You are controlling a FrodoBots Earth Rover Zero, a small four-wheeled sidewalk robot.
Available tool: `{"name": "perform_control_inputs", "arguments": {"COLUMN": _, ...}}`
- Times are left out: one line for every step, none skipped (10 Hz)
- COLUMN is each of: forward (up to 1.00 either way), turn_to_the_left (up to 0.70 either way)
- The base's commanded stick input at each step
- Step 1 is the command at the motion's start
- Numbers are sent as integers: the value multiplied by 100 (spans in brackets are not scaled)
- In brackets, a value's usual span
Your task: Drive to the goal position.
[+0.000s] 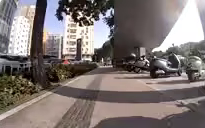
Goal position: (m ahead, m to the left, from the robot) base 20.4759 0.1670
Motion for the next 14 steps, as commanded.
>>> {"name": "perform_control_inputs", "arguments": {"forward": 45, "turn_to_the_left": 0}}
{"name": "perform_control_inputs", "arguments": {"forward": 45, "turn_to_the_left": 0}}
{"name": "perform_control_inputs", "arguments": {"forward": 45, "turn_to_the_left": 0}}
{"name": "perform_control_inputs", "arguments": {"forward": 45, "turn_to_the_left": 0}}
{"name": "perform_control_inputs", "arguments": {"forward": 45, "turn_to_the_left": 0}}
{"name": "perform_control_inputs", "arguments": {"forward": 45, "turn_to_the_left": 0}}
{"name": "perform_control_inputs", "arguments": {"forward": 45, "turn_to_the_left": 0}}
{"name": "perform_control_inputs", "arguments": {"forward": 45, "turn_to_the_left": 0}}
{"name": "perform_control_inputs", "arguments": {"forward": 45, "turn_to_the_left": 0}}
{"name": "perform_control_inputs", "arguments": {"forward": 45, "turn_to_the_left": 0}}
{"name": "perform_control_inputs", "arguments": {"forward": 45, "turn_to_the_left": 0}}
{"name": "perform_control_inputs", "arguments": {"forward": 45, "turn_to_the_left": 0}}
{"name": "perform_control_inputs", "arguments": {"forward": 45, "turn_to_the_left": 0}}
{"name": "perform_control_inputs", "arguments": {"forward": 45, "turn_to_the_left": 0}}
